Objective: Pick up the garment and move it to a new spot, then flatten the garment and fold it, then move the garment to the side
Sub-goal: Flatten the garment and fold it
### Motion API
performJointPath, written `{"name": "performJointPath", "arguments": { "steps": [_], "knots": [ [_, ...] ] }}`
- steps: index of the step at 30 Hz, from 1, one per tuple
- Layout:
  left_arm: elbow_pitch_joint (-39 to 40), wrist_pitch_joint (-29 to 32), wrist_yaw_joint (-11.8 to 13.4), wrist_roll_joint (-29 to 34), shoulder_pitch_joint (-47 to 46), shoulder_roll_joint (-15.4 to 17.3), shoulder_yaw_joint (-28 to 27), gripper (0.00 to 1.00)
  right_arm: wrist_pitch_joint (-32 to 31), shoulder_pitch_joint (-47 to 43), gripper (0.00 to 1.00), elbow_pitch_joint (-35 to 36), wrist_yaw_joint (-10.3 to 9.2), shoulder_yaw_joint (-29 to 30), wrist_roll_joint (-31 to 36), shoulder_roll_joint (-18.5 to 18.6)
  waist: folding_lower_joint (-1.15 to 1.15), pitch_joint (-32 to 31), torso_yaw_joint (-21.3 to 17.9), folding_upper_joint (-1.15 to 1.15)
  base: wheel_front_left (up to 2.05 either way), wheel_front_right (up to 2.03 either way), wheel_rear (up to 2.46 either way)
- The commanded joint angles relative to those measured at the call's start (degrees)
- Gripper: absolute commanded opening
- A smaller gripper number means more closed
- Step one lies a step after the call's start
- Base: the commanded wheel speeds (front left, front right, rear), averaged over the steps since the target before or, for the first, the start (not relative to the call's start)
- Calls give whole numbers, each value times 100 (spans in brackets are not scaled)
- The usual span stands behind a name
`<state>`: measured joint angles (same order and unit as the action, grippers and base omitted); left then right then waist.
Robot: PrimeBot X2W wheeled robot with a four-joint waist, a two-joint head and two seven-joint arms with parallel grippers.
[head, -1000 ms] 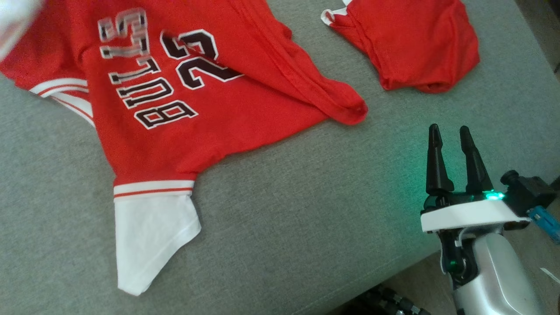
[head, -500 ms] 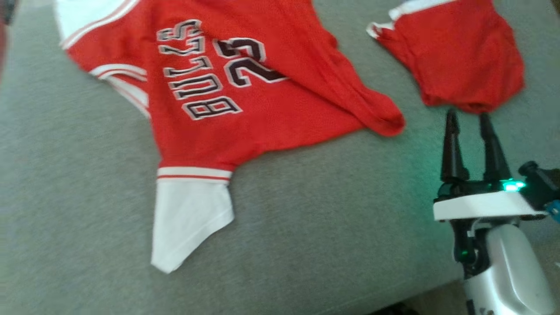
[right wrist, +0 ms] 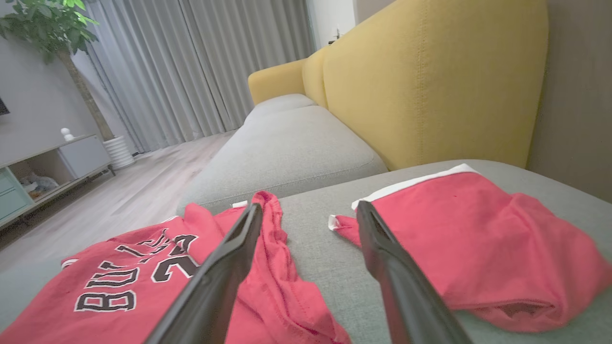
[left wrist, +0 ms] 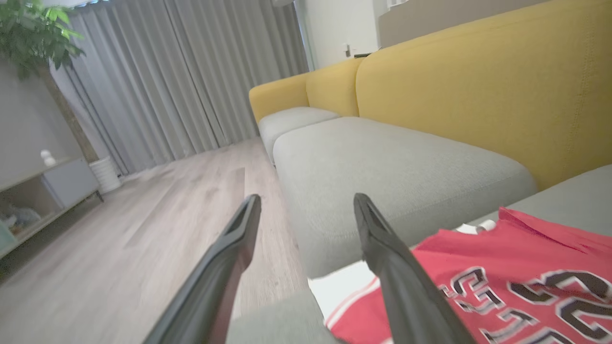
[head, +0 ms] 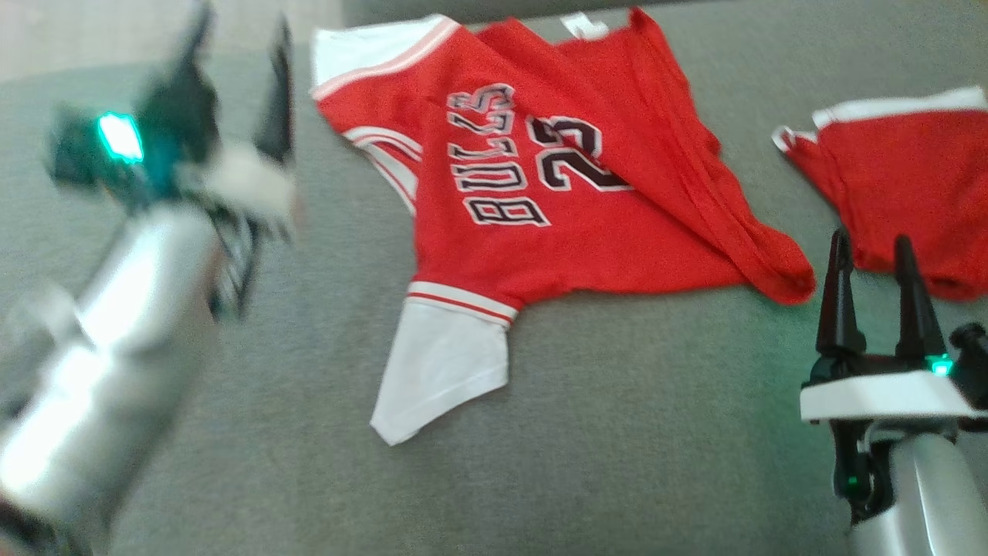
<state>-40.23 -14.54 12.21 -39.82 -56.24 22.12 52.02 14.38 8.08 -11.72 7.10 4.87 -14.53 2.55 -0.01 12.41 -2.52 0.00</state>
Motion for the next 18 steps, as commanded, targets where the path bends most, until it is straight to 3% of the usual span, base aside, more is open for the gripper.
{"name": "performJointPath", "arguments": {
  "steps": [1,8,12,18],
  "knots": [
    [555,-44,229,-53,396,239,-424,100,62,-31,100,179,39,-114,53,32,1,-288,299,0,0,0,0],
    [1987,-45,785,-65,2337,147,-1011,100,62,-188,100,141,39,-182,80,32,1,-408,391,0,0,0,0],
    [2335,-45,846,26,2903,65,-1151,100,62,-181,100,131,39,-220,70,32,1,-418,360,0,0,0,0],
    [2448,-45,797,150,3035,8,-1215,100,62,-171,100,138,39,-208,87,32,1,-395,337,0,0,0,0]
  ]
}}
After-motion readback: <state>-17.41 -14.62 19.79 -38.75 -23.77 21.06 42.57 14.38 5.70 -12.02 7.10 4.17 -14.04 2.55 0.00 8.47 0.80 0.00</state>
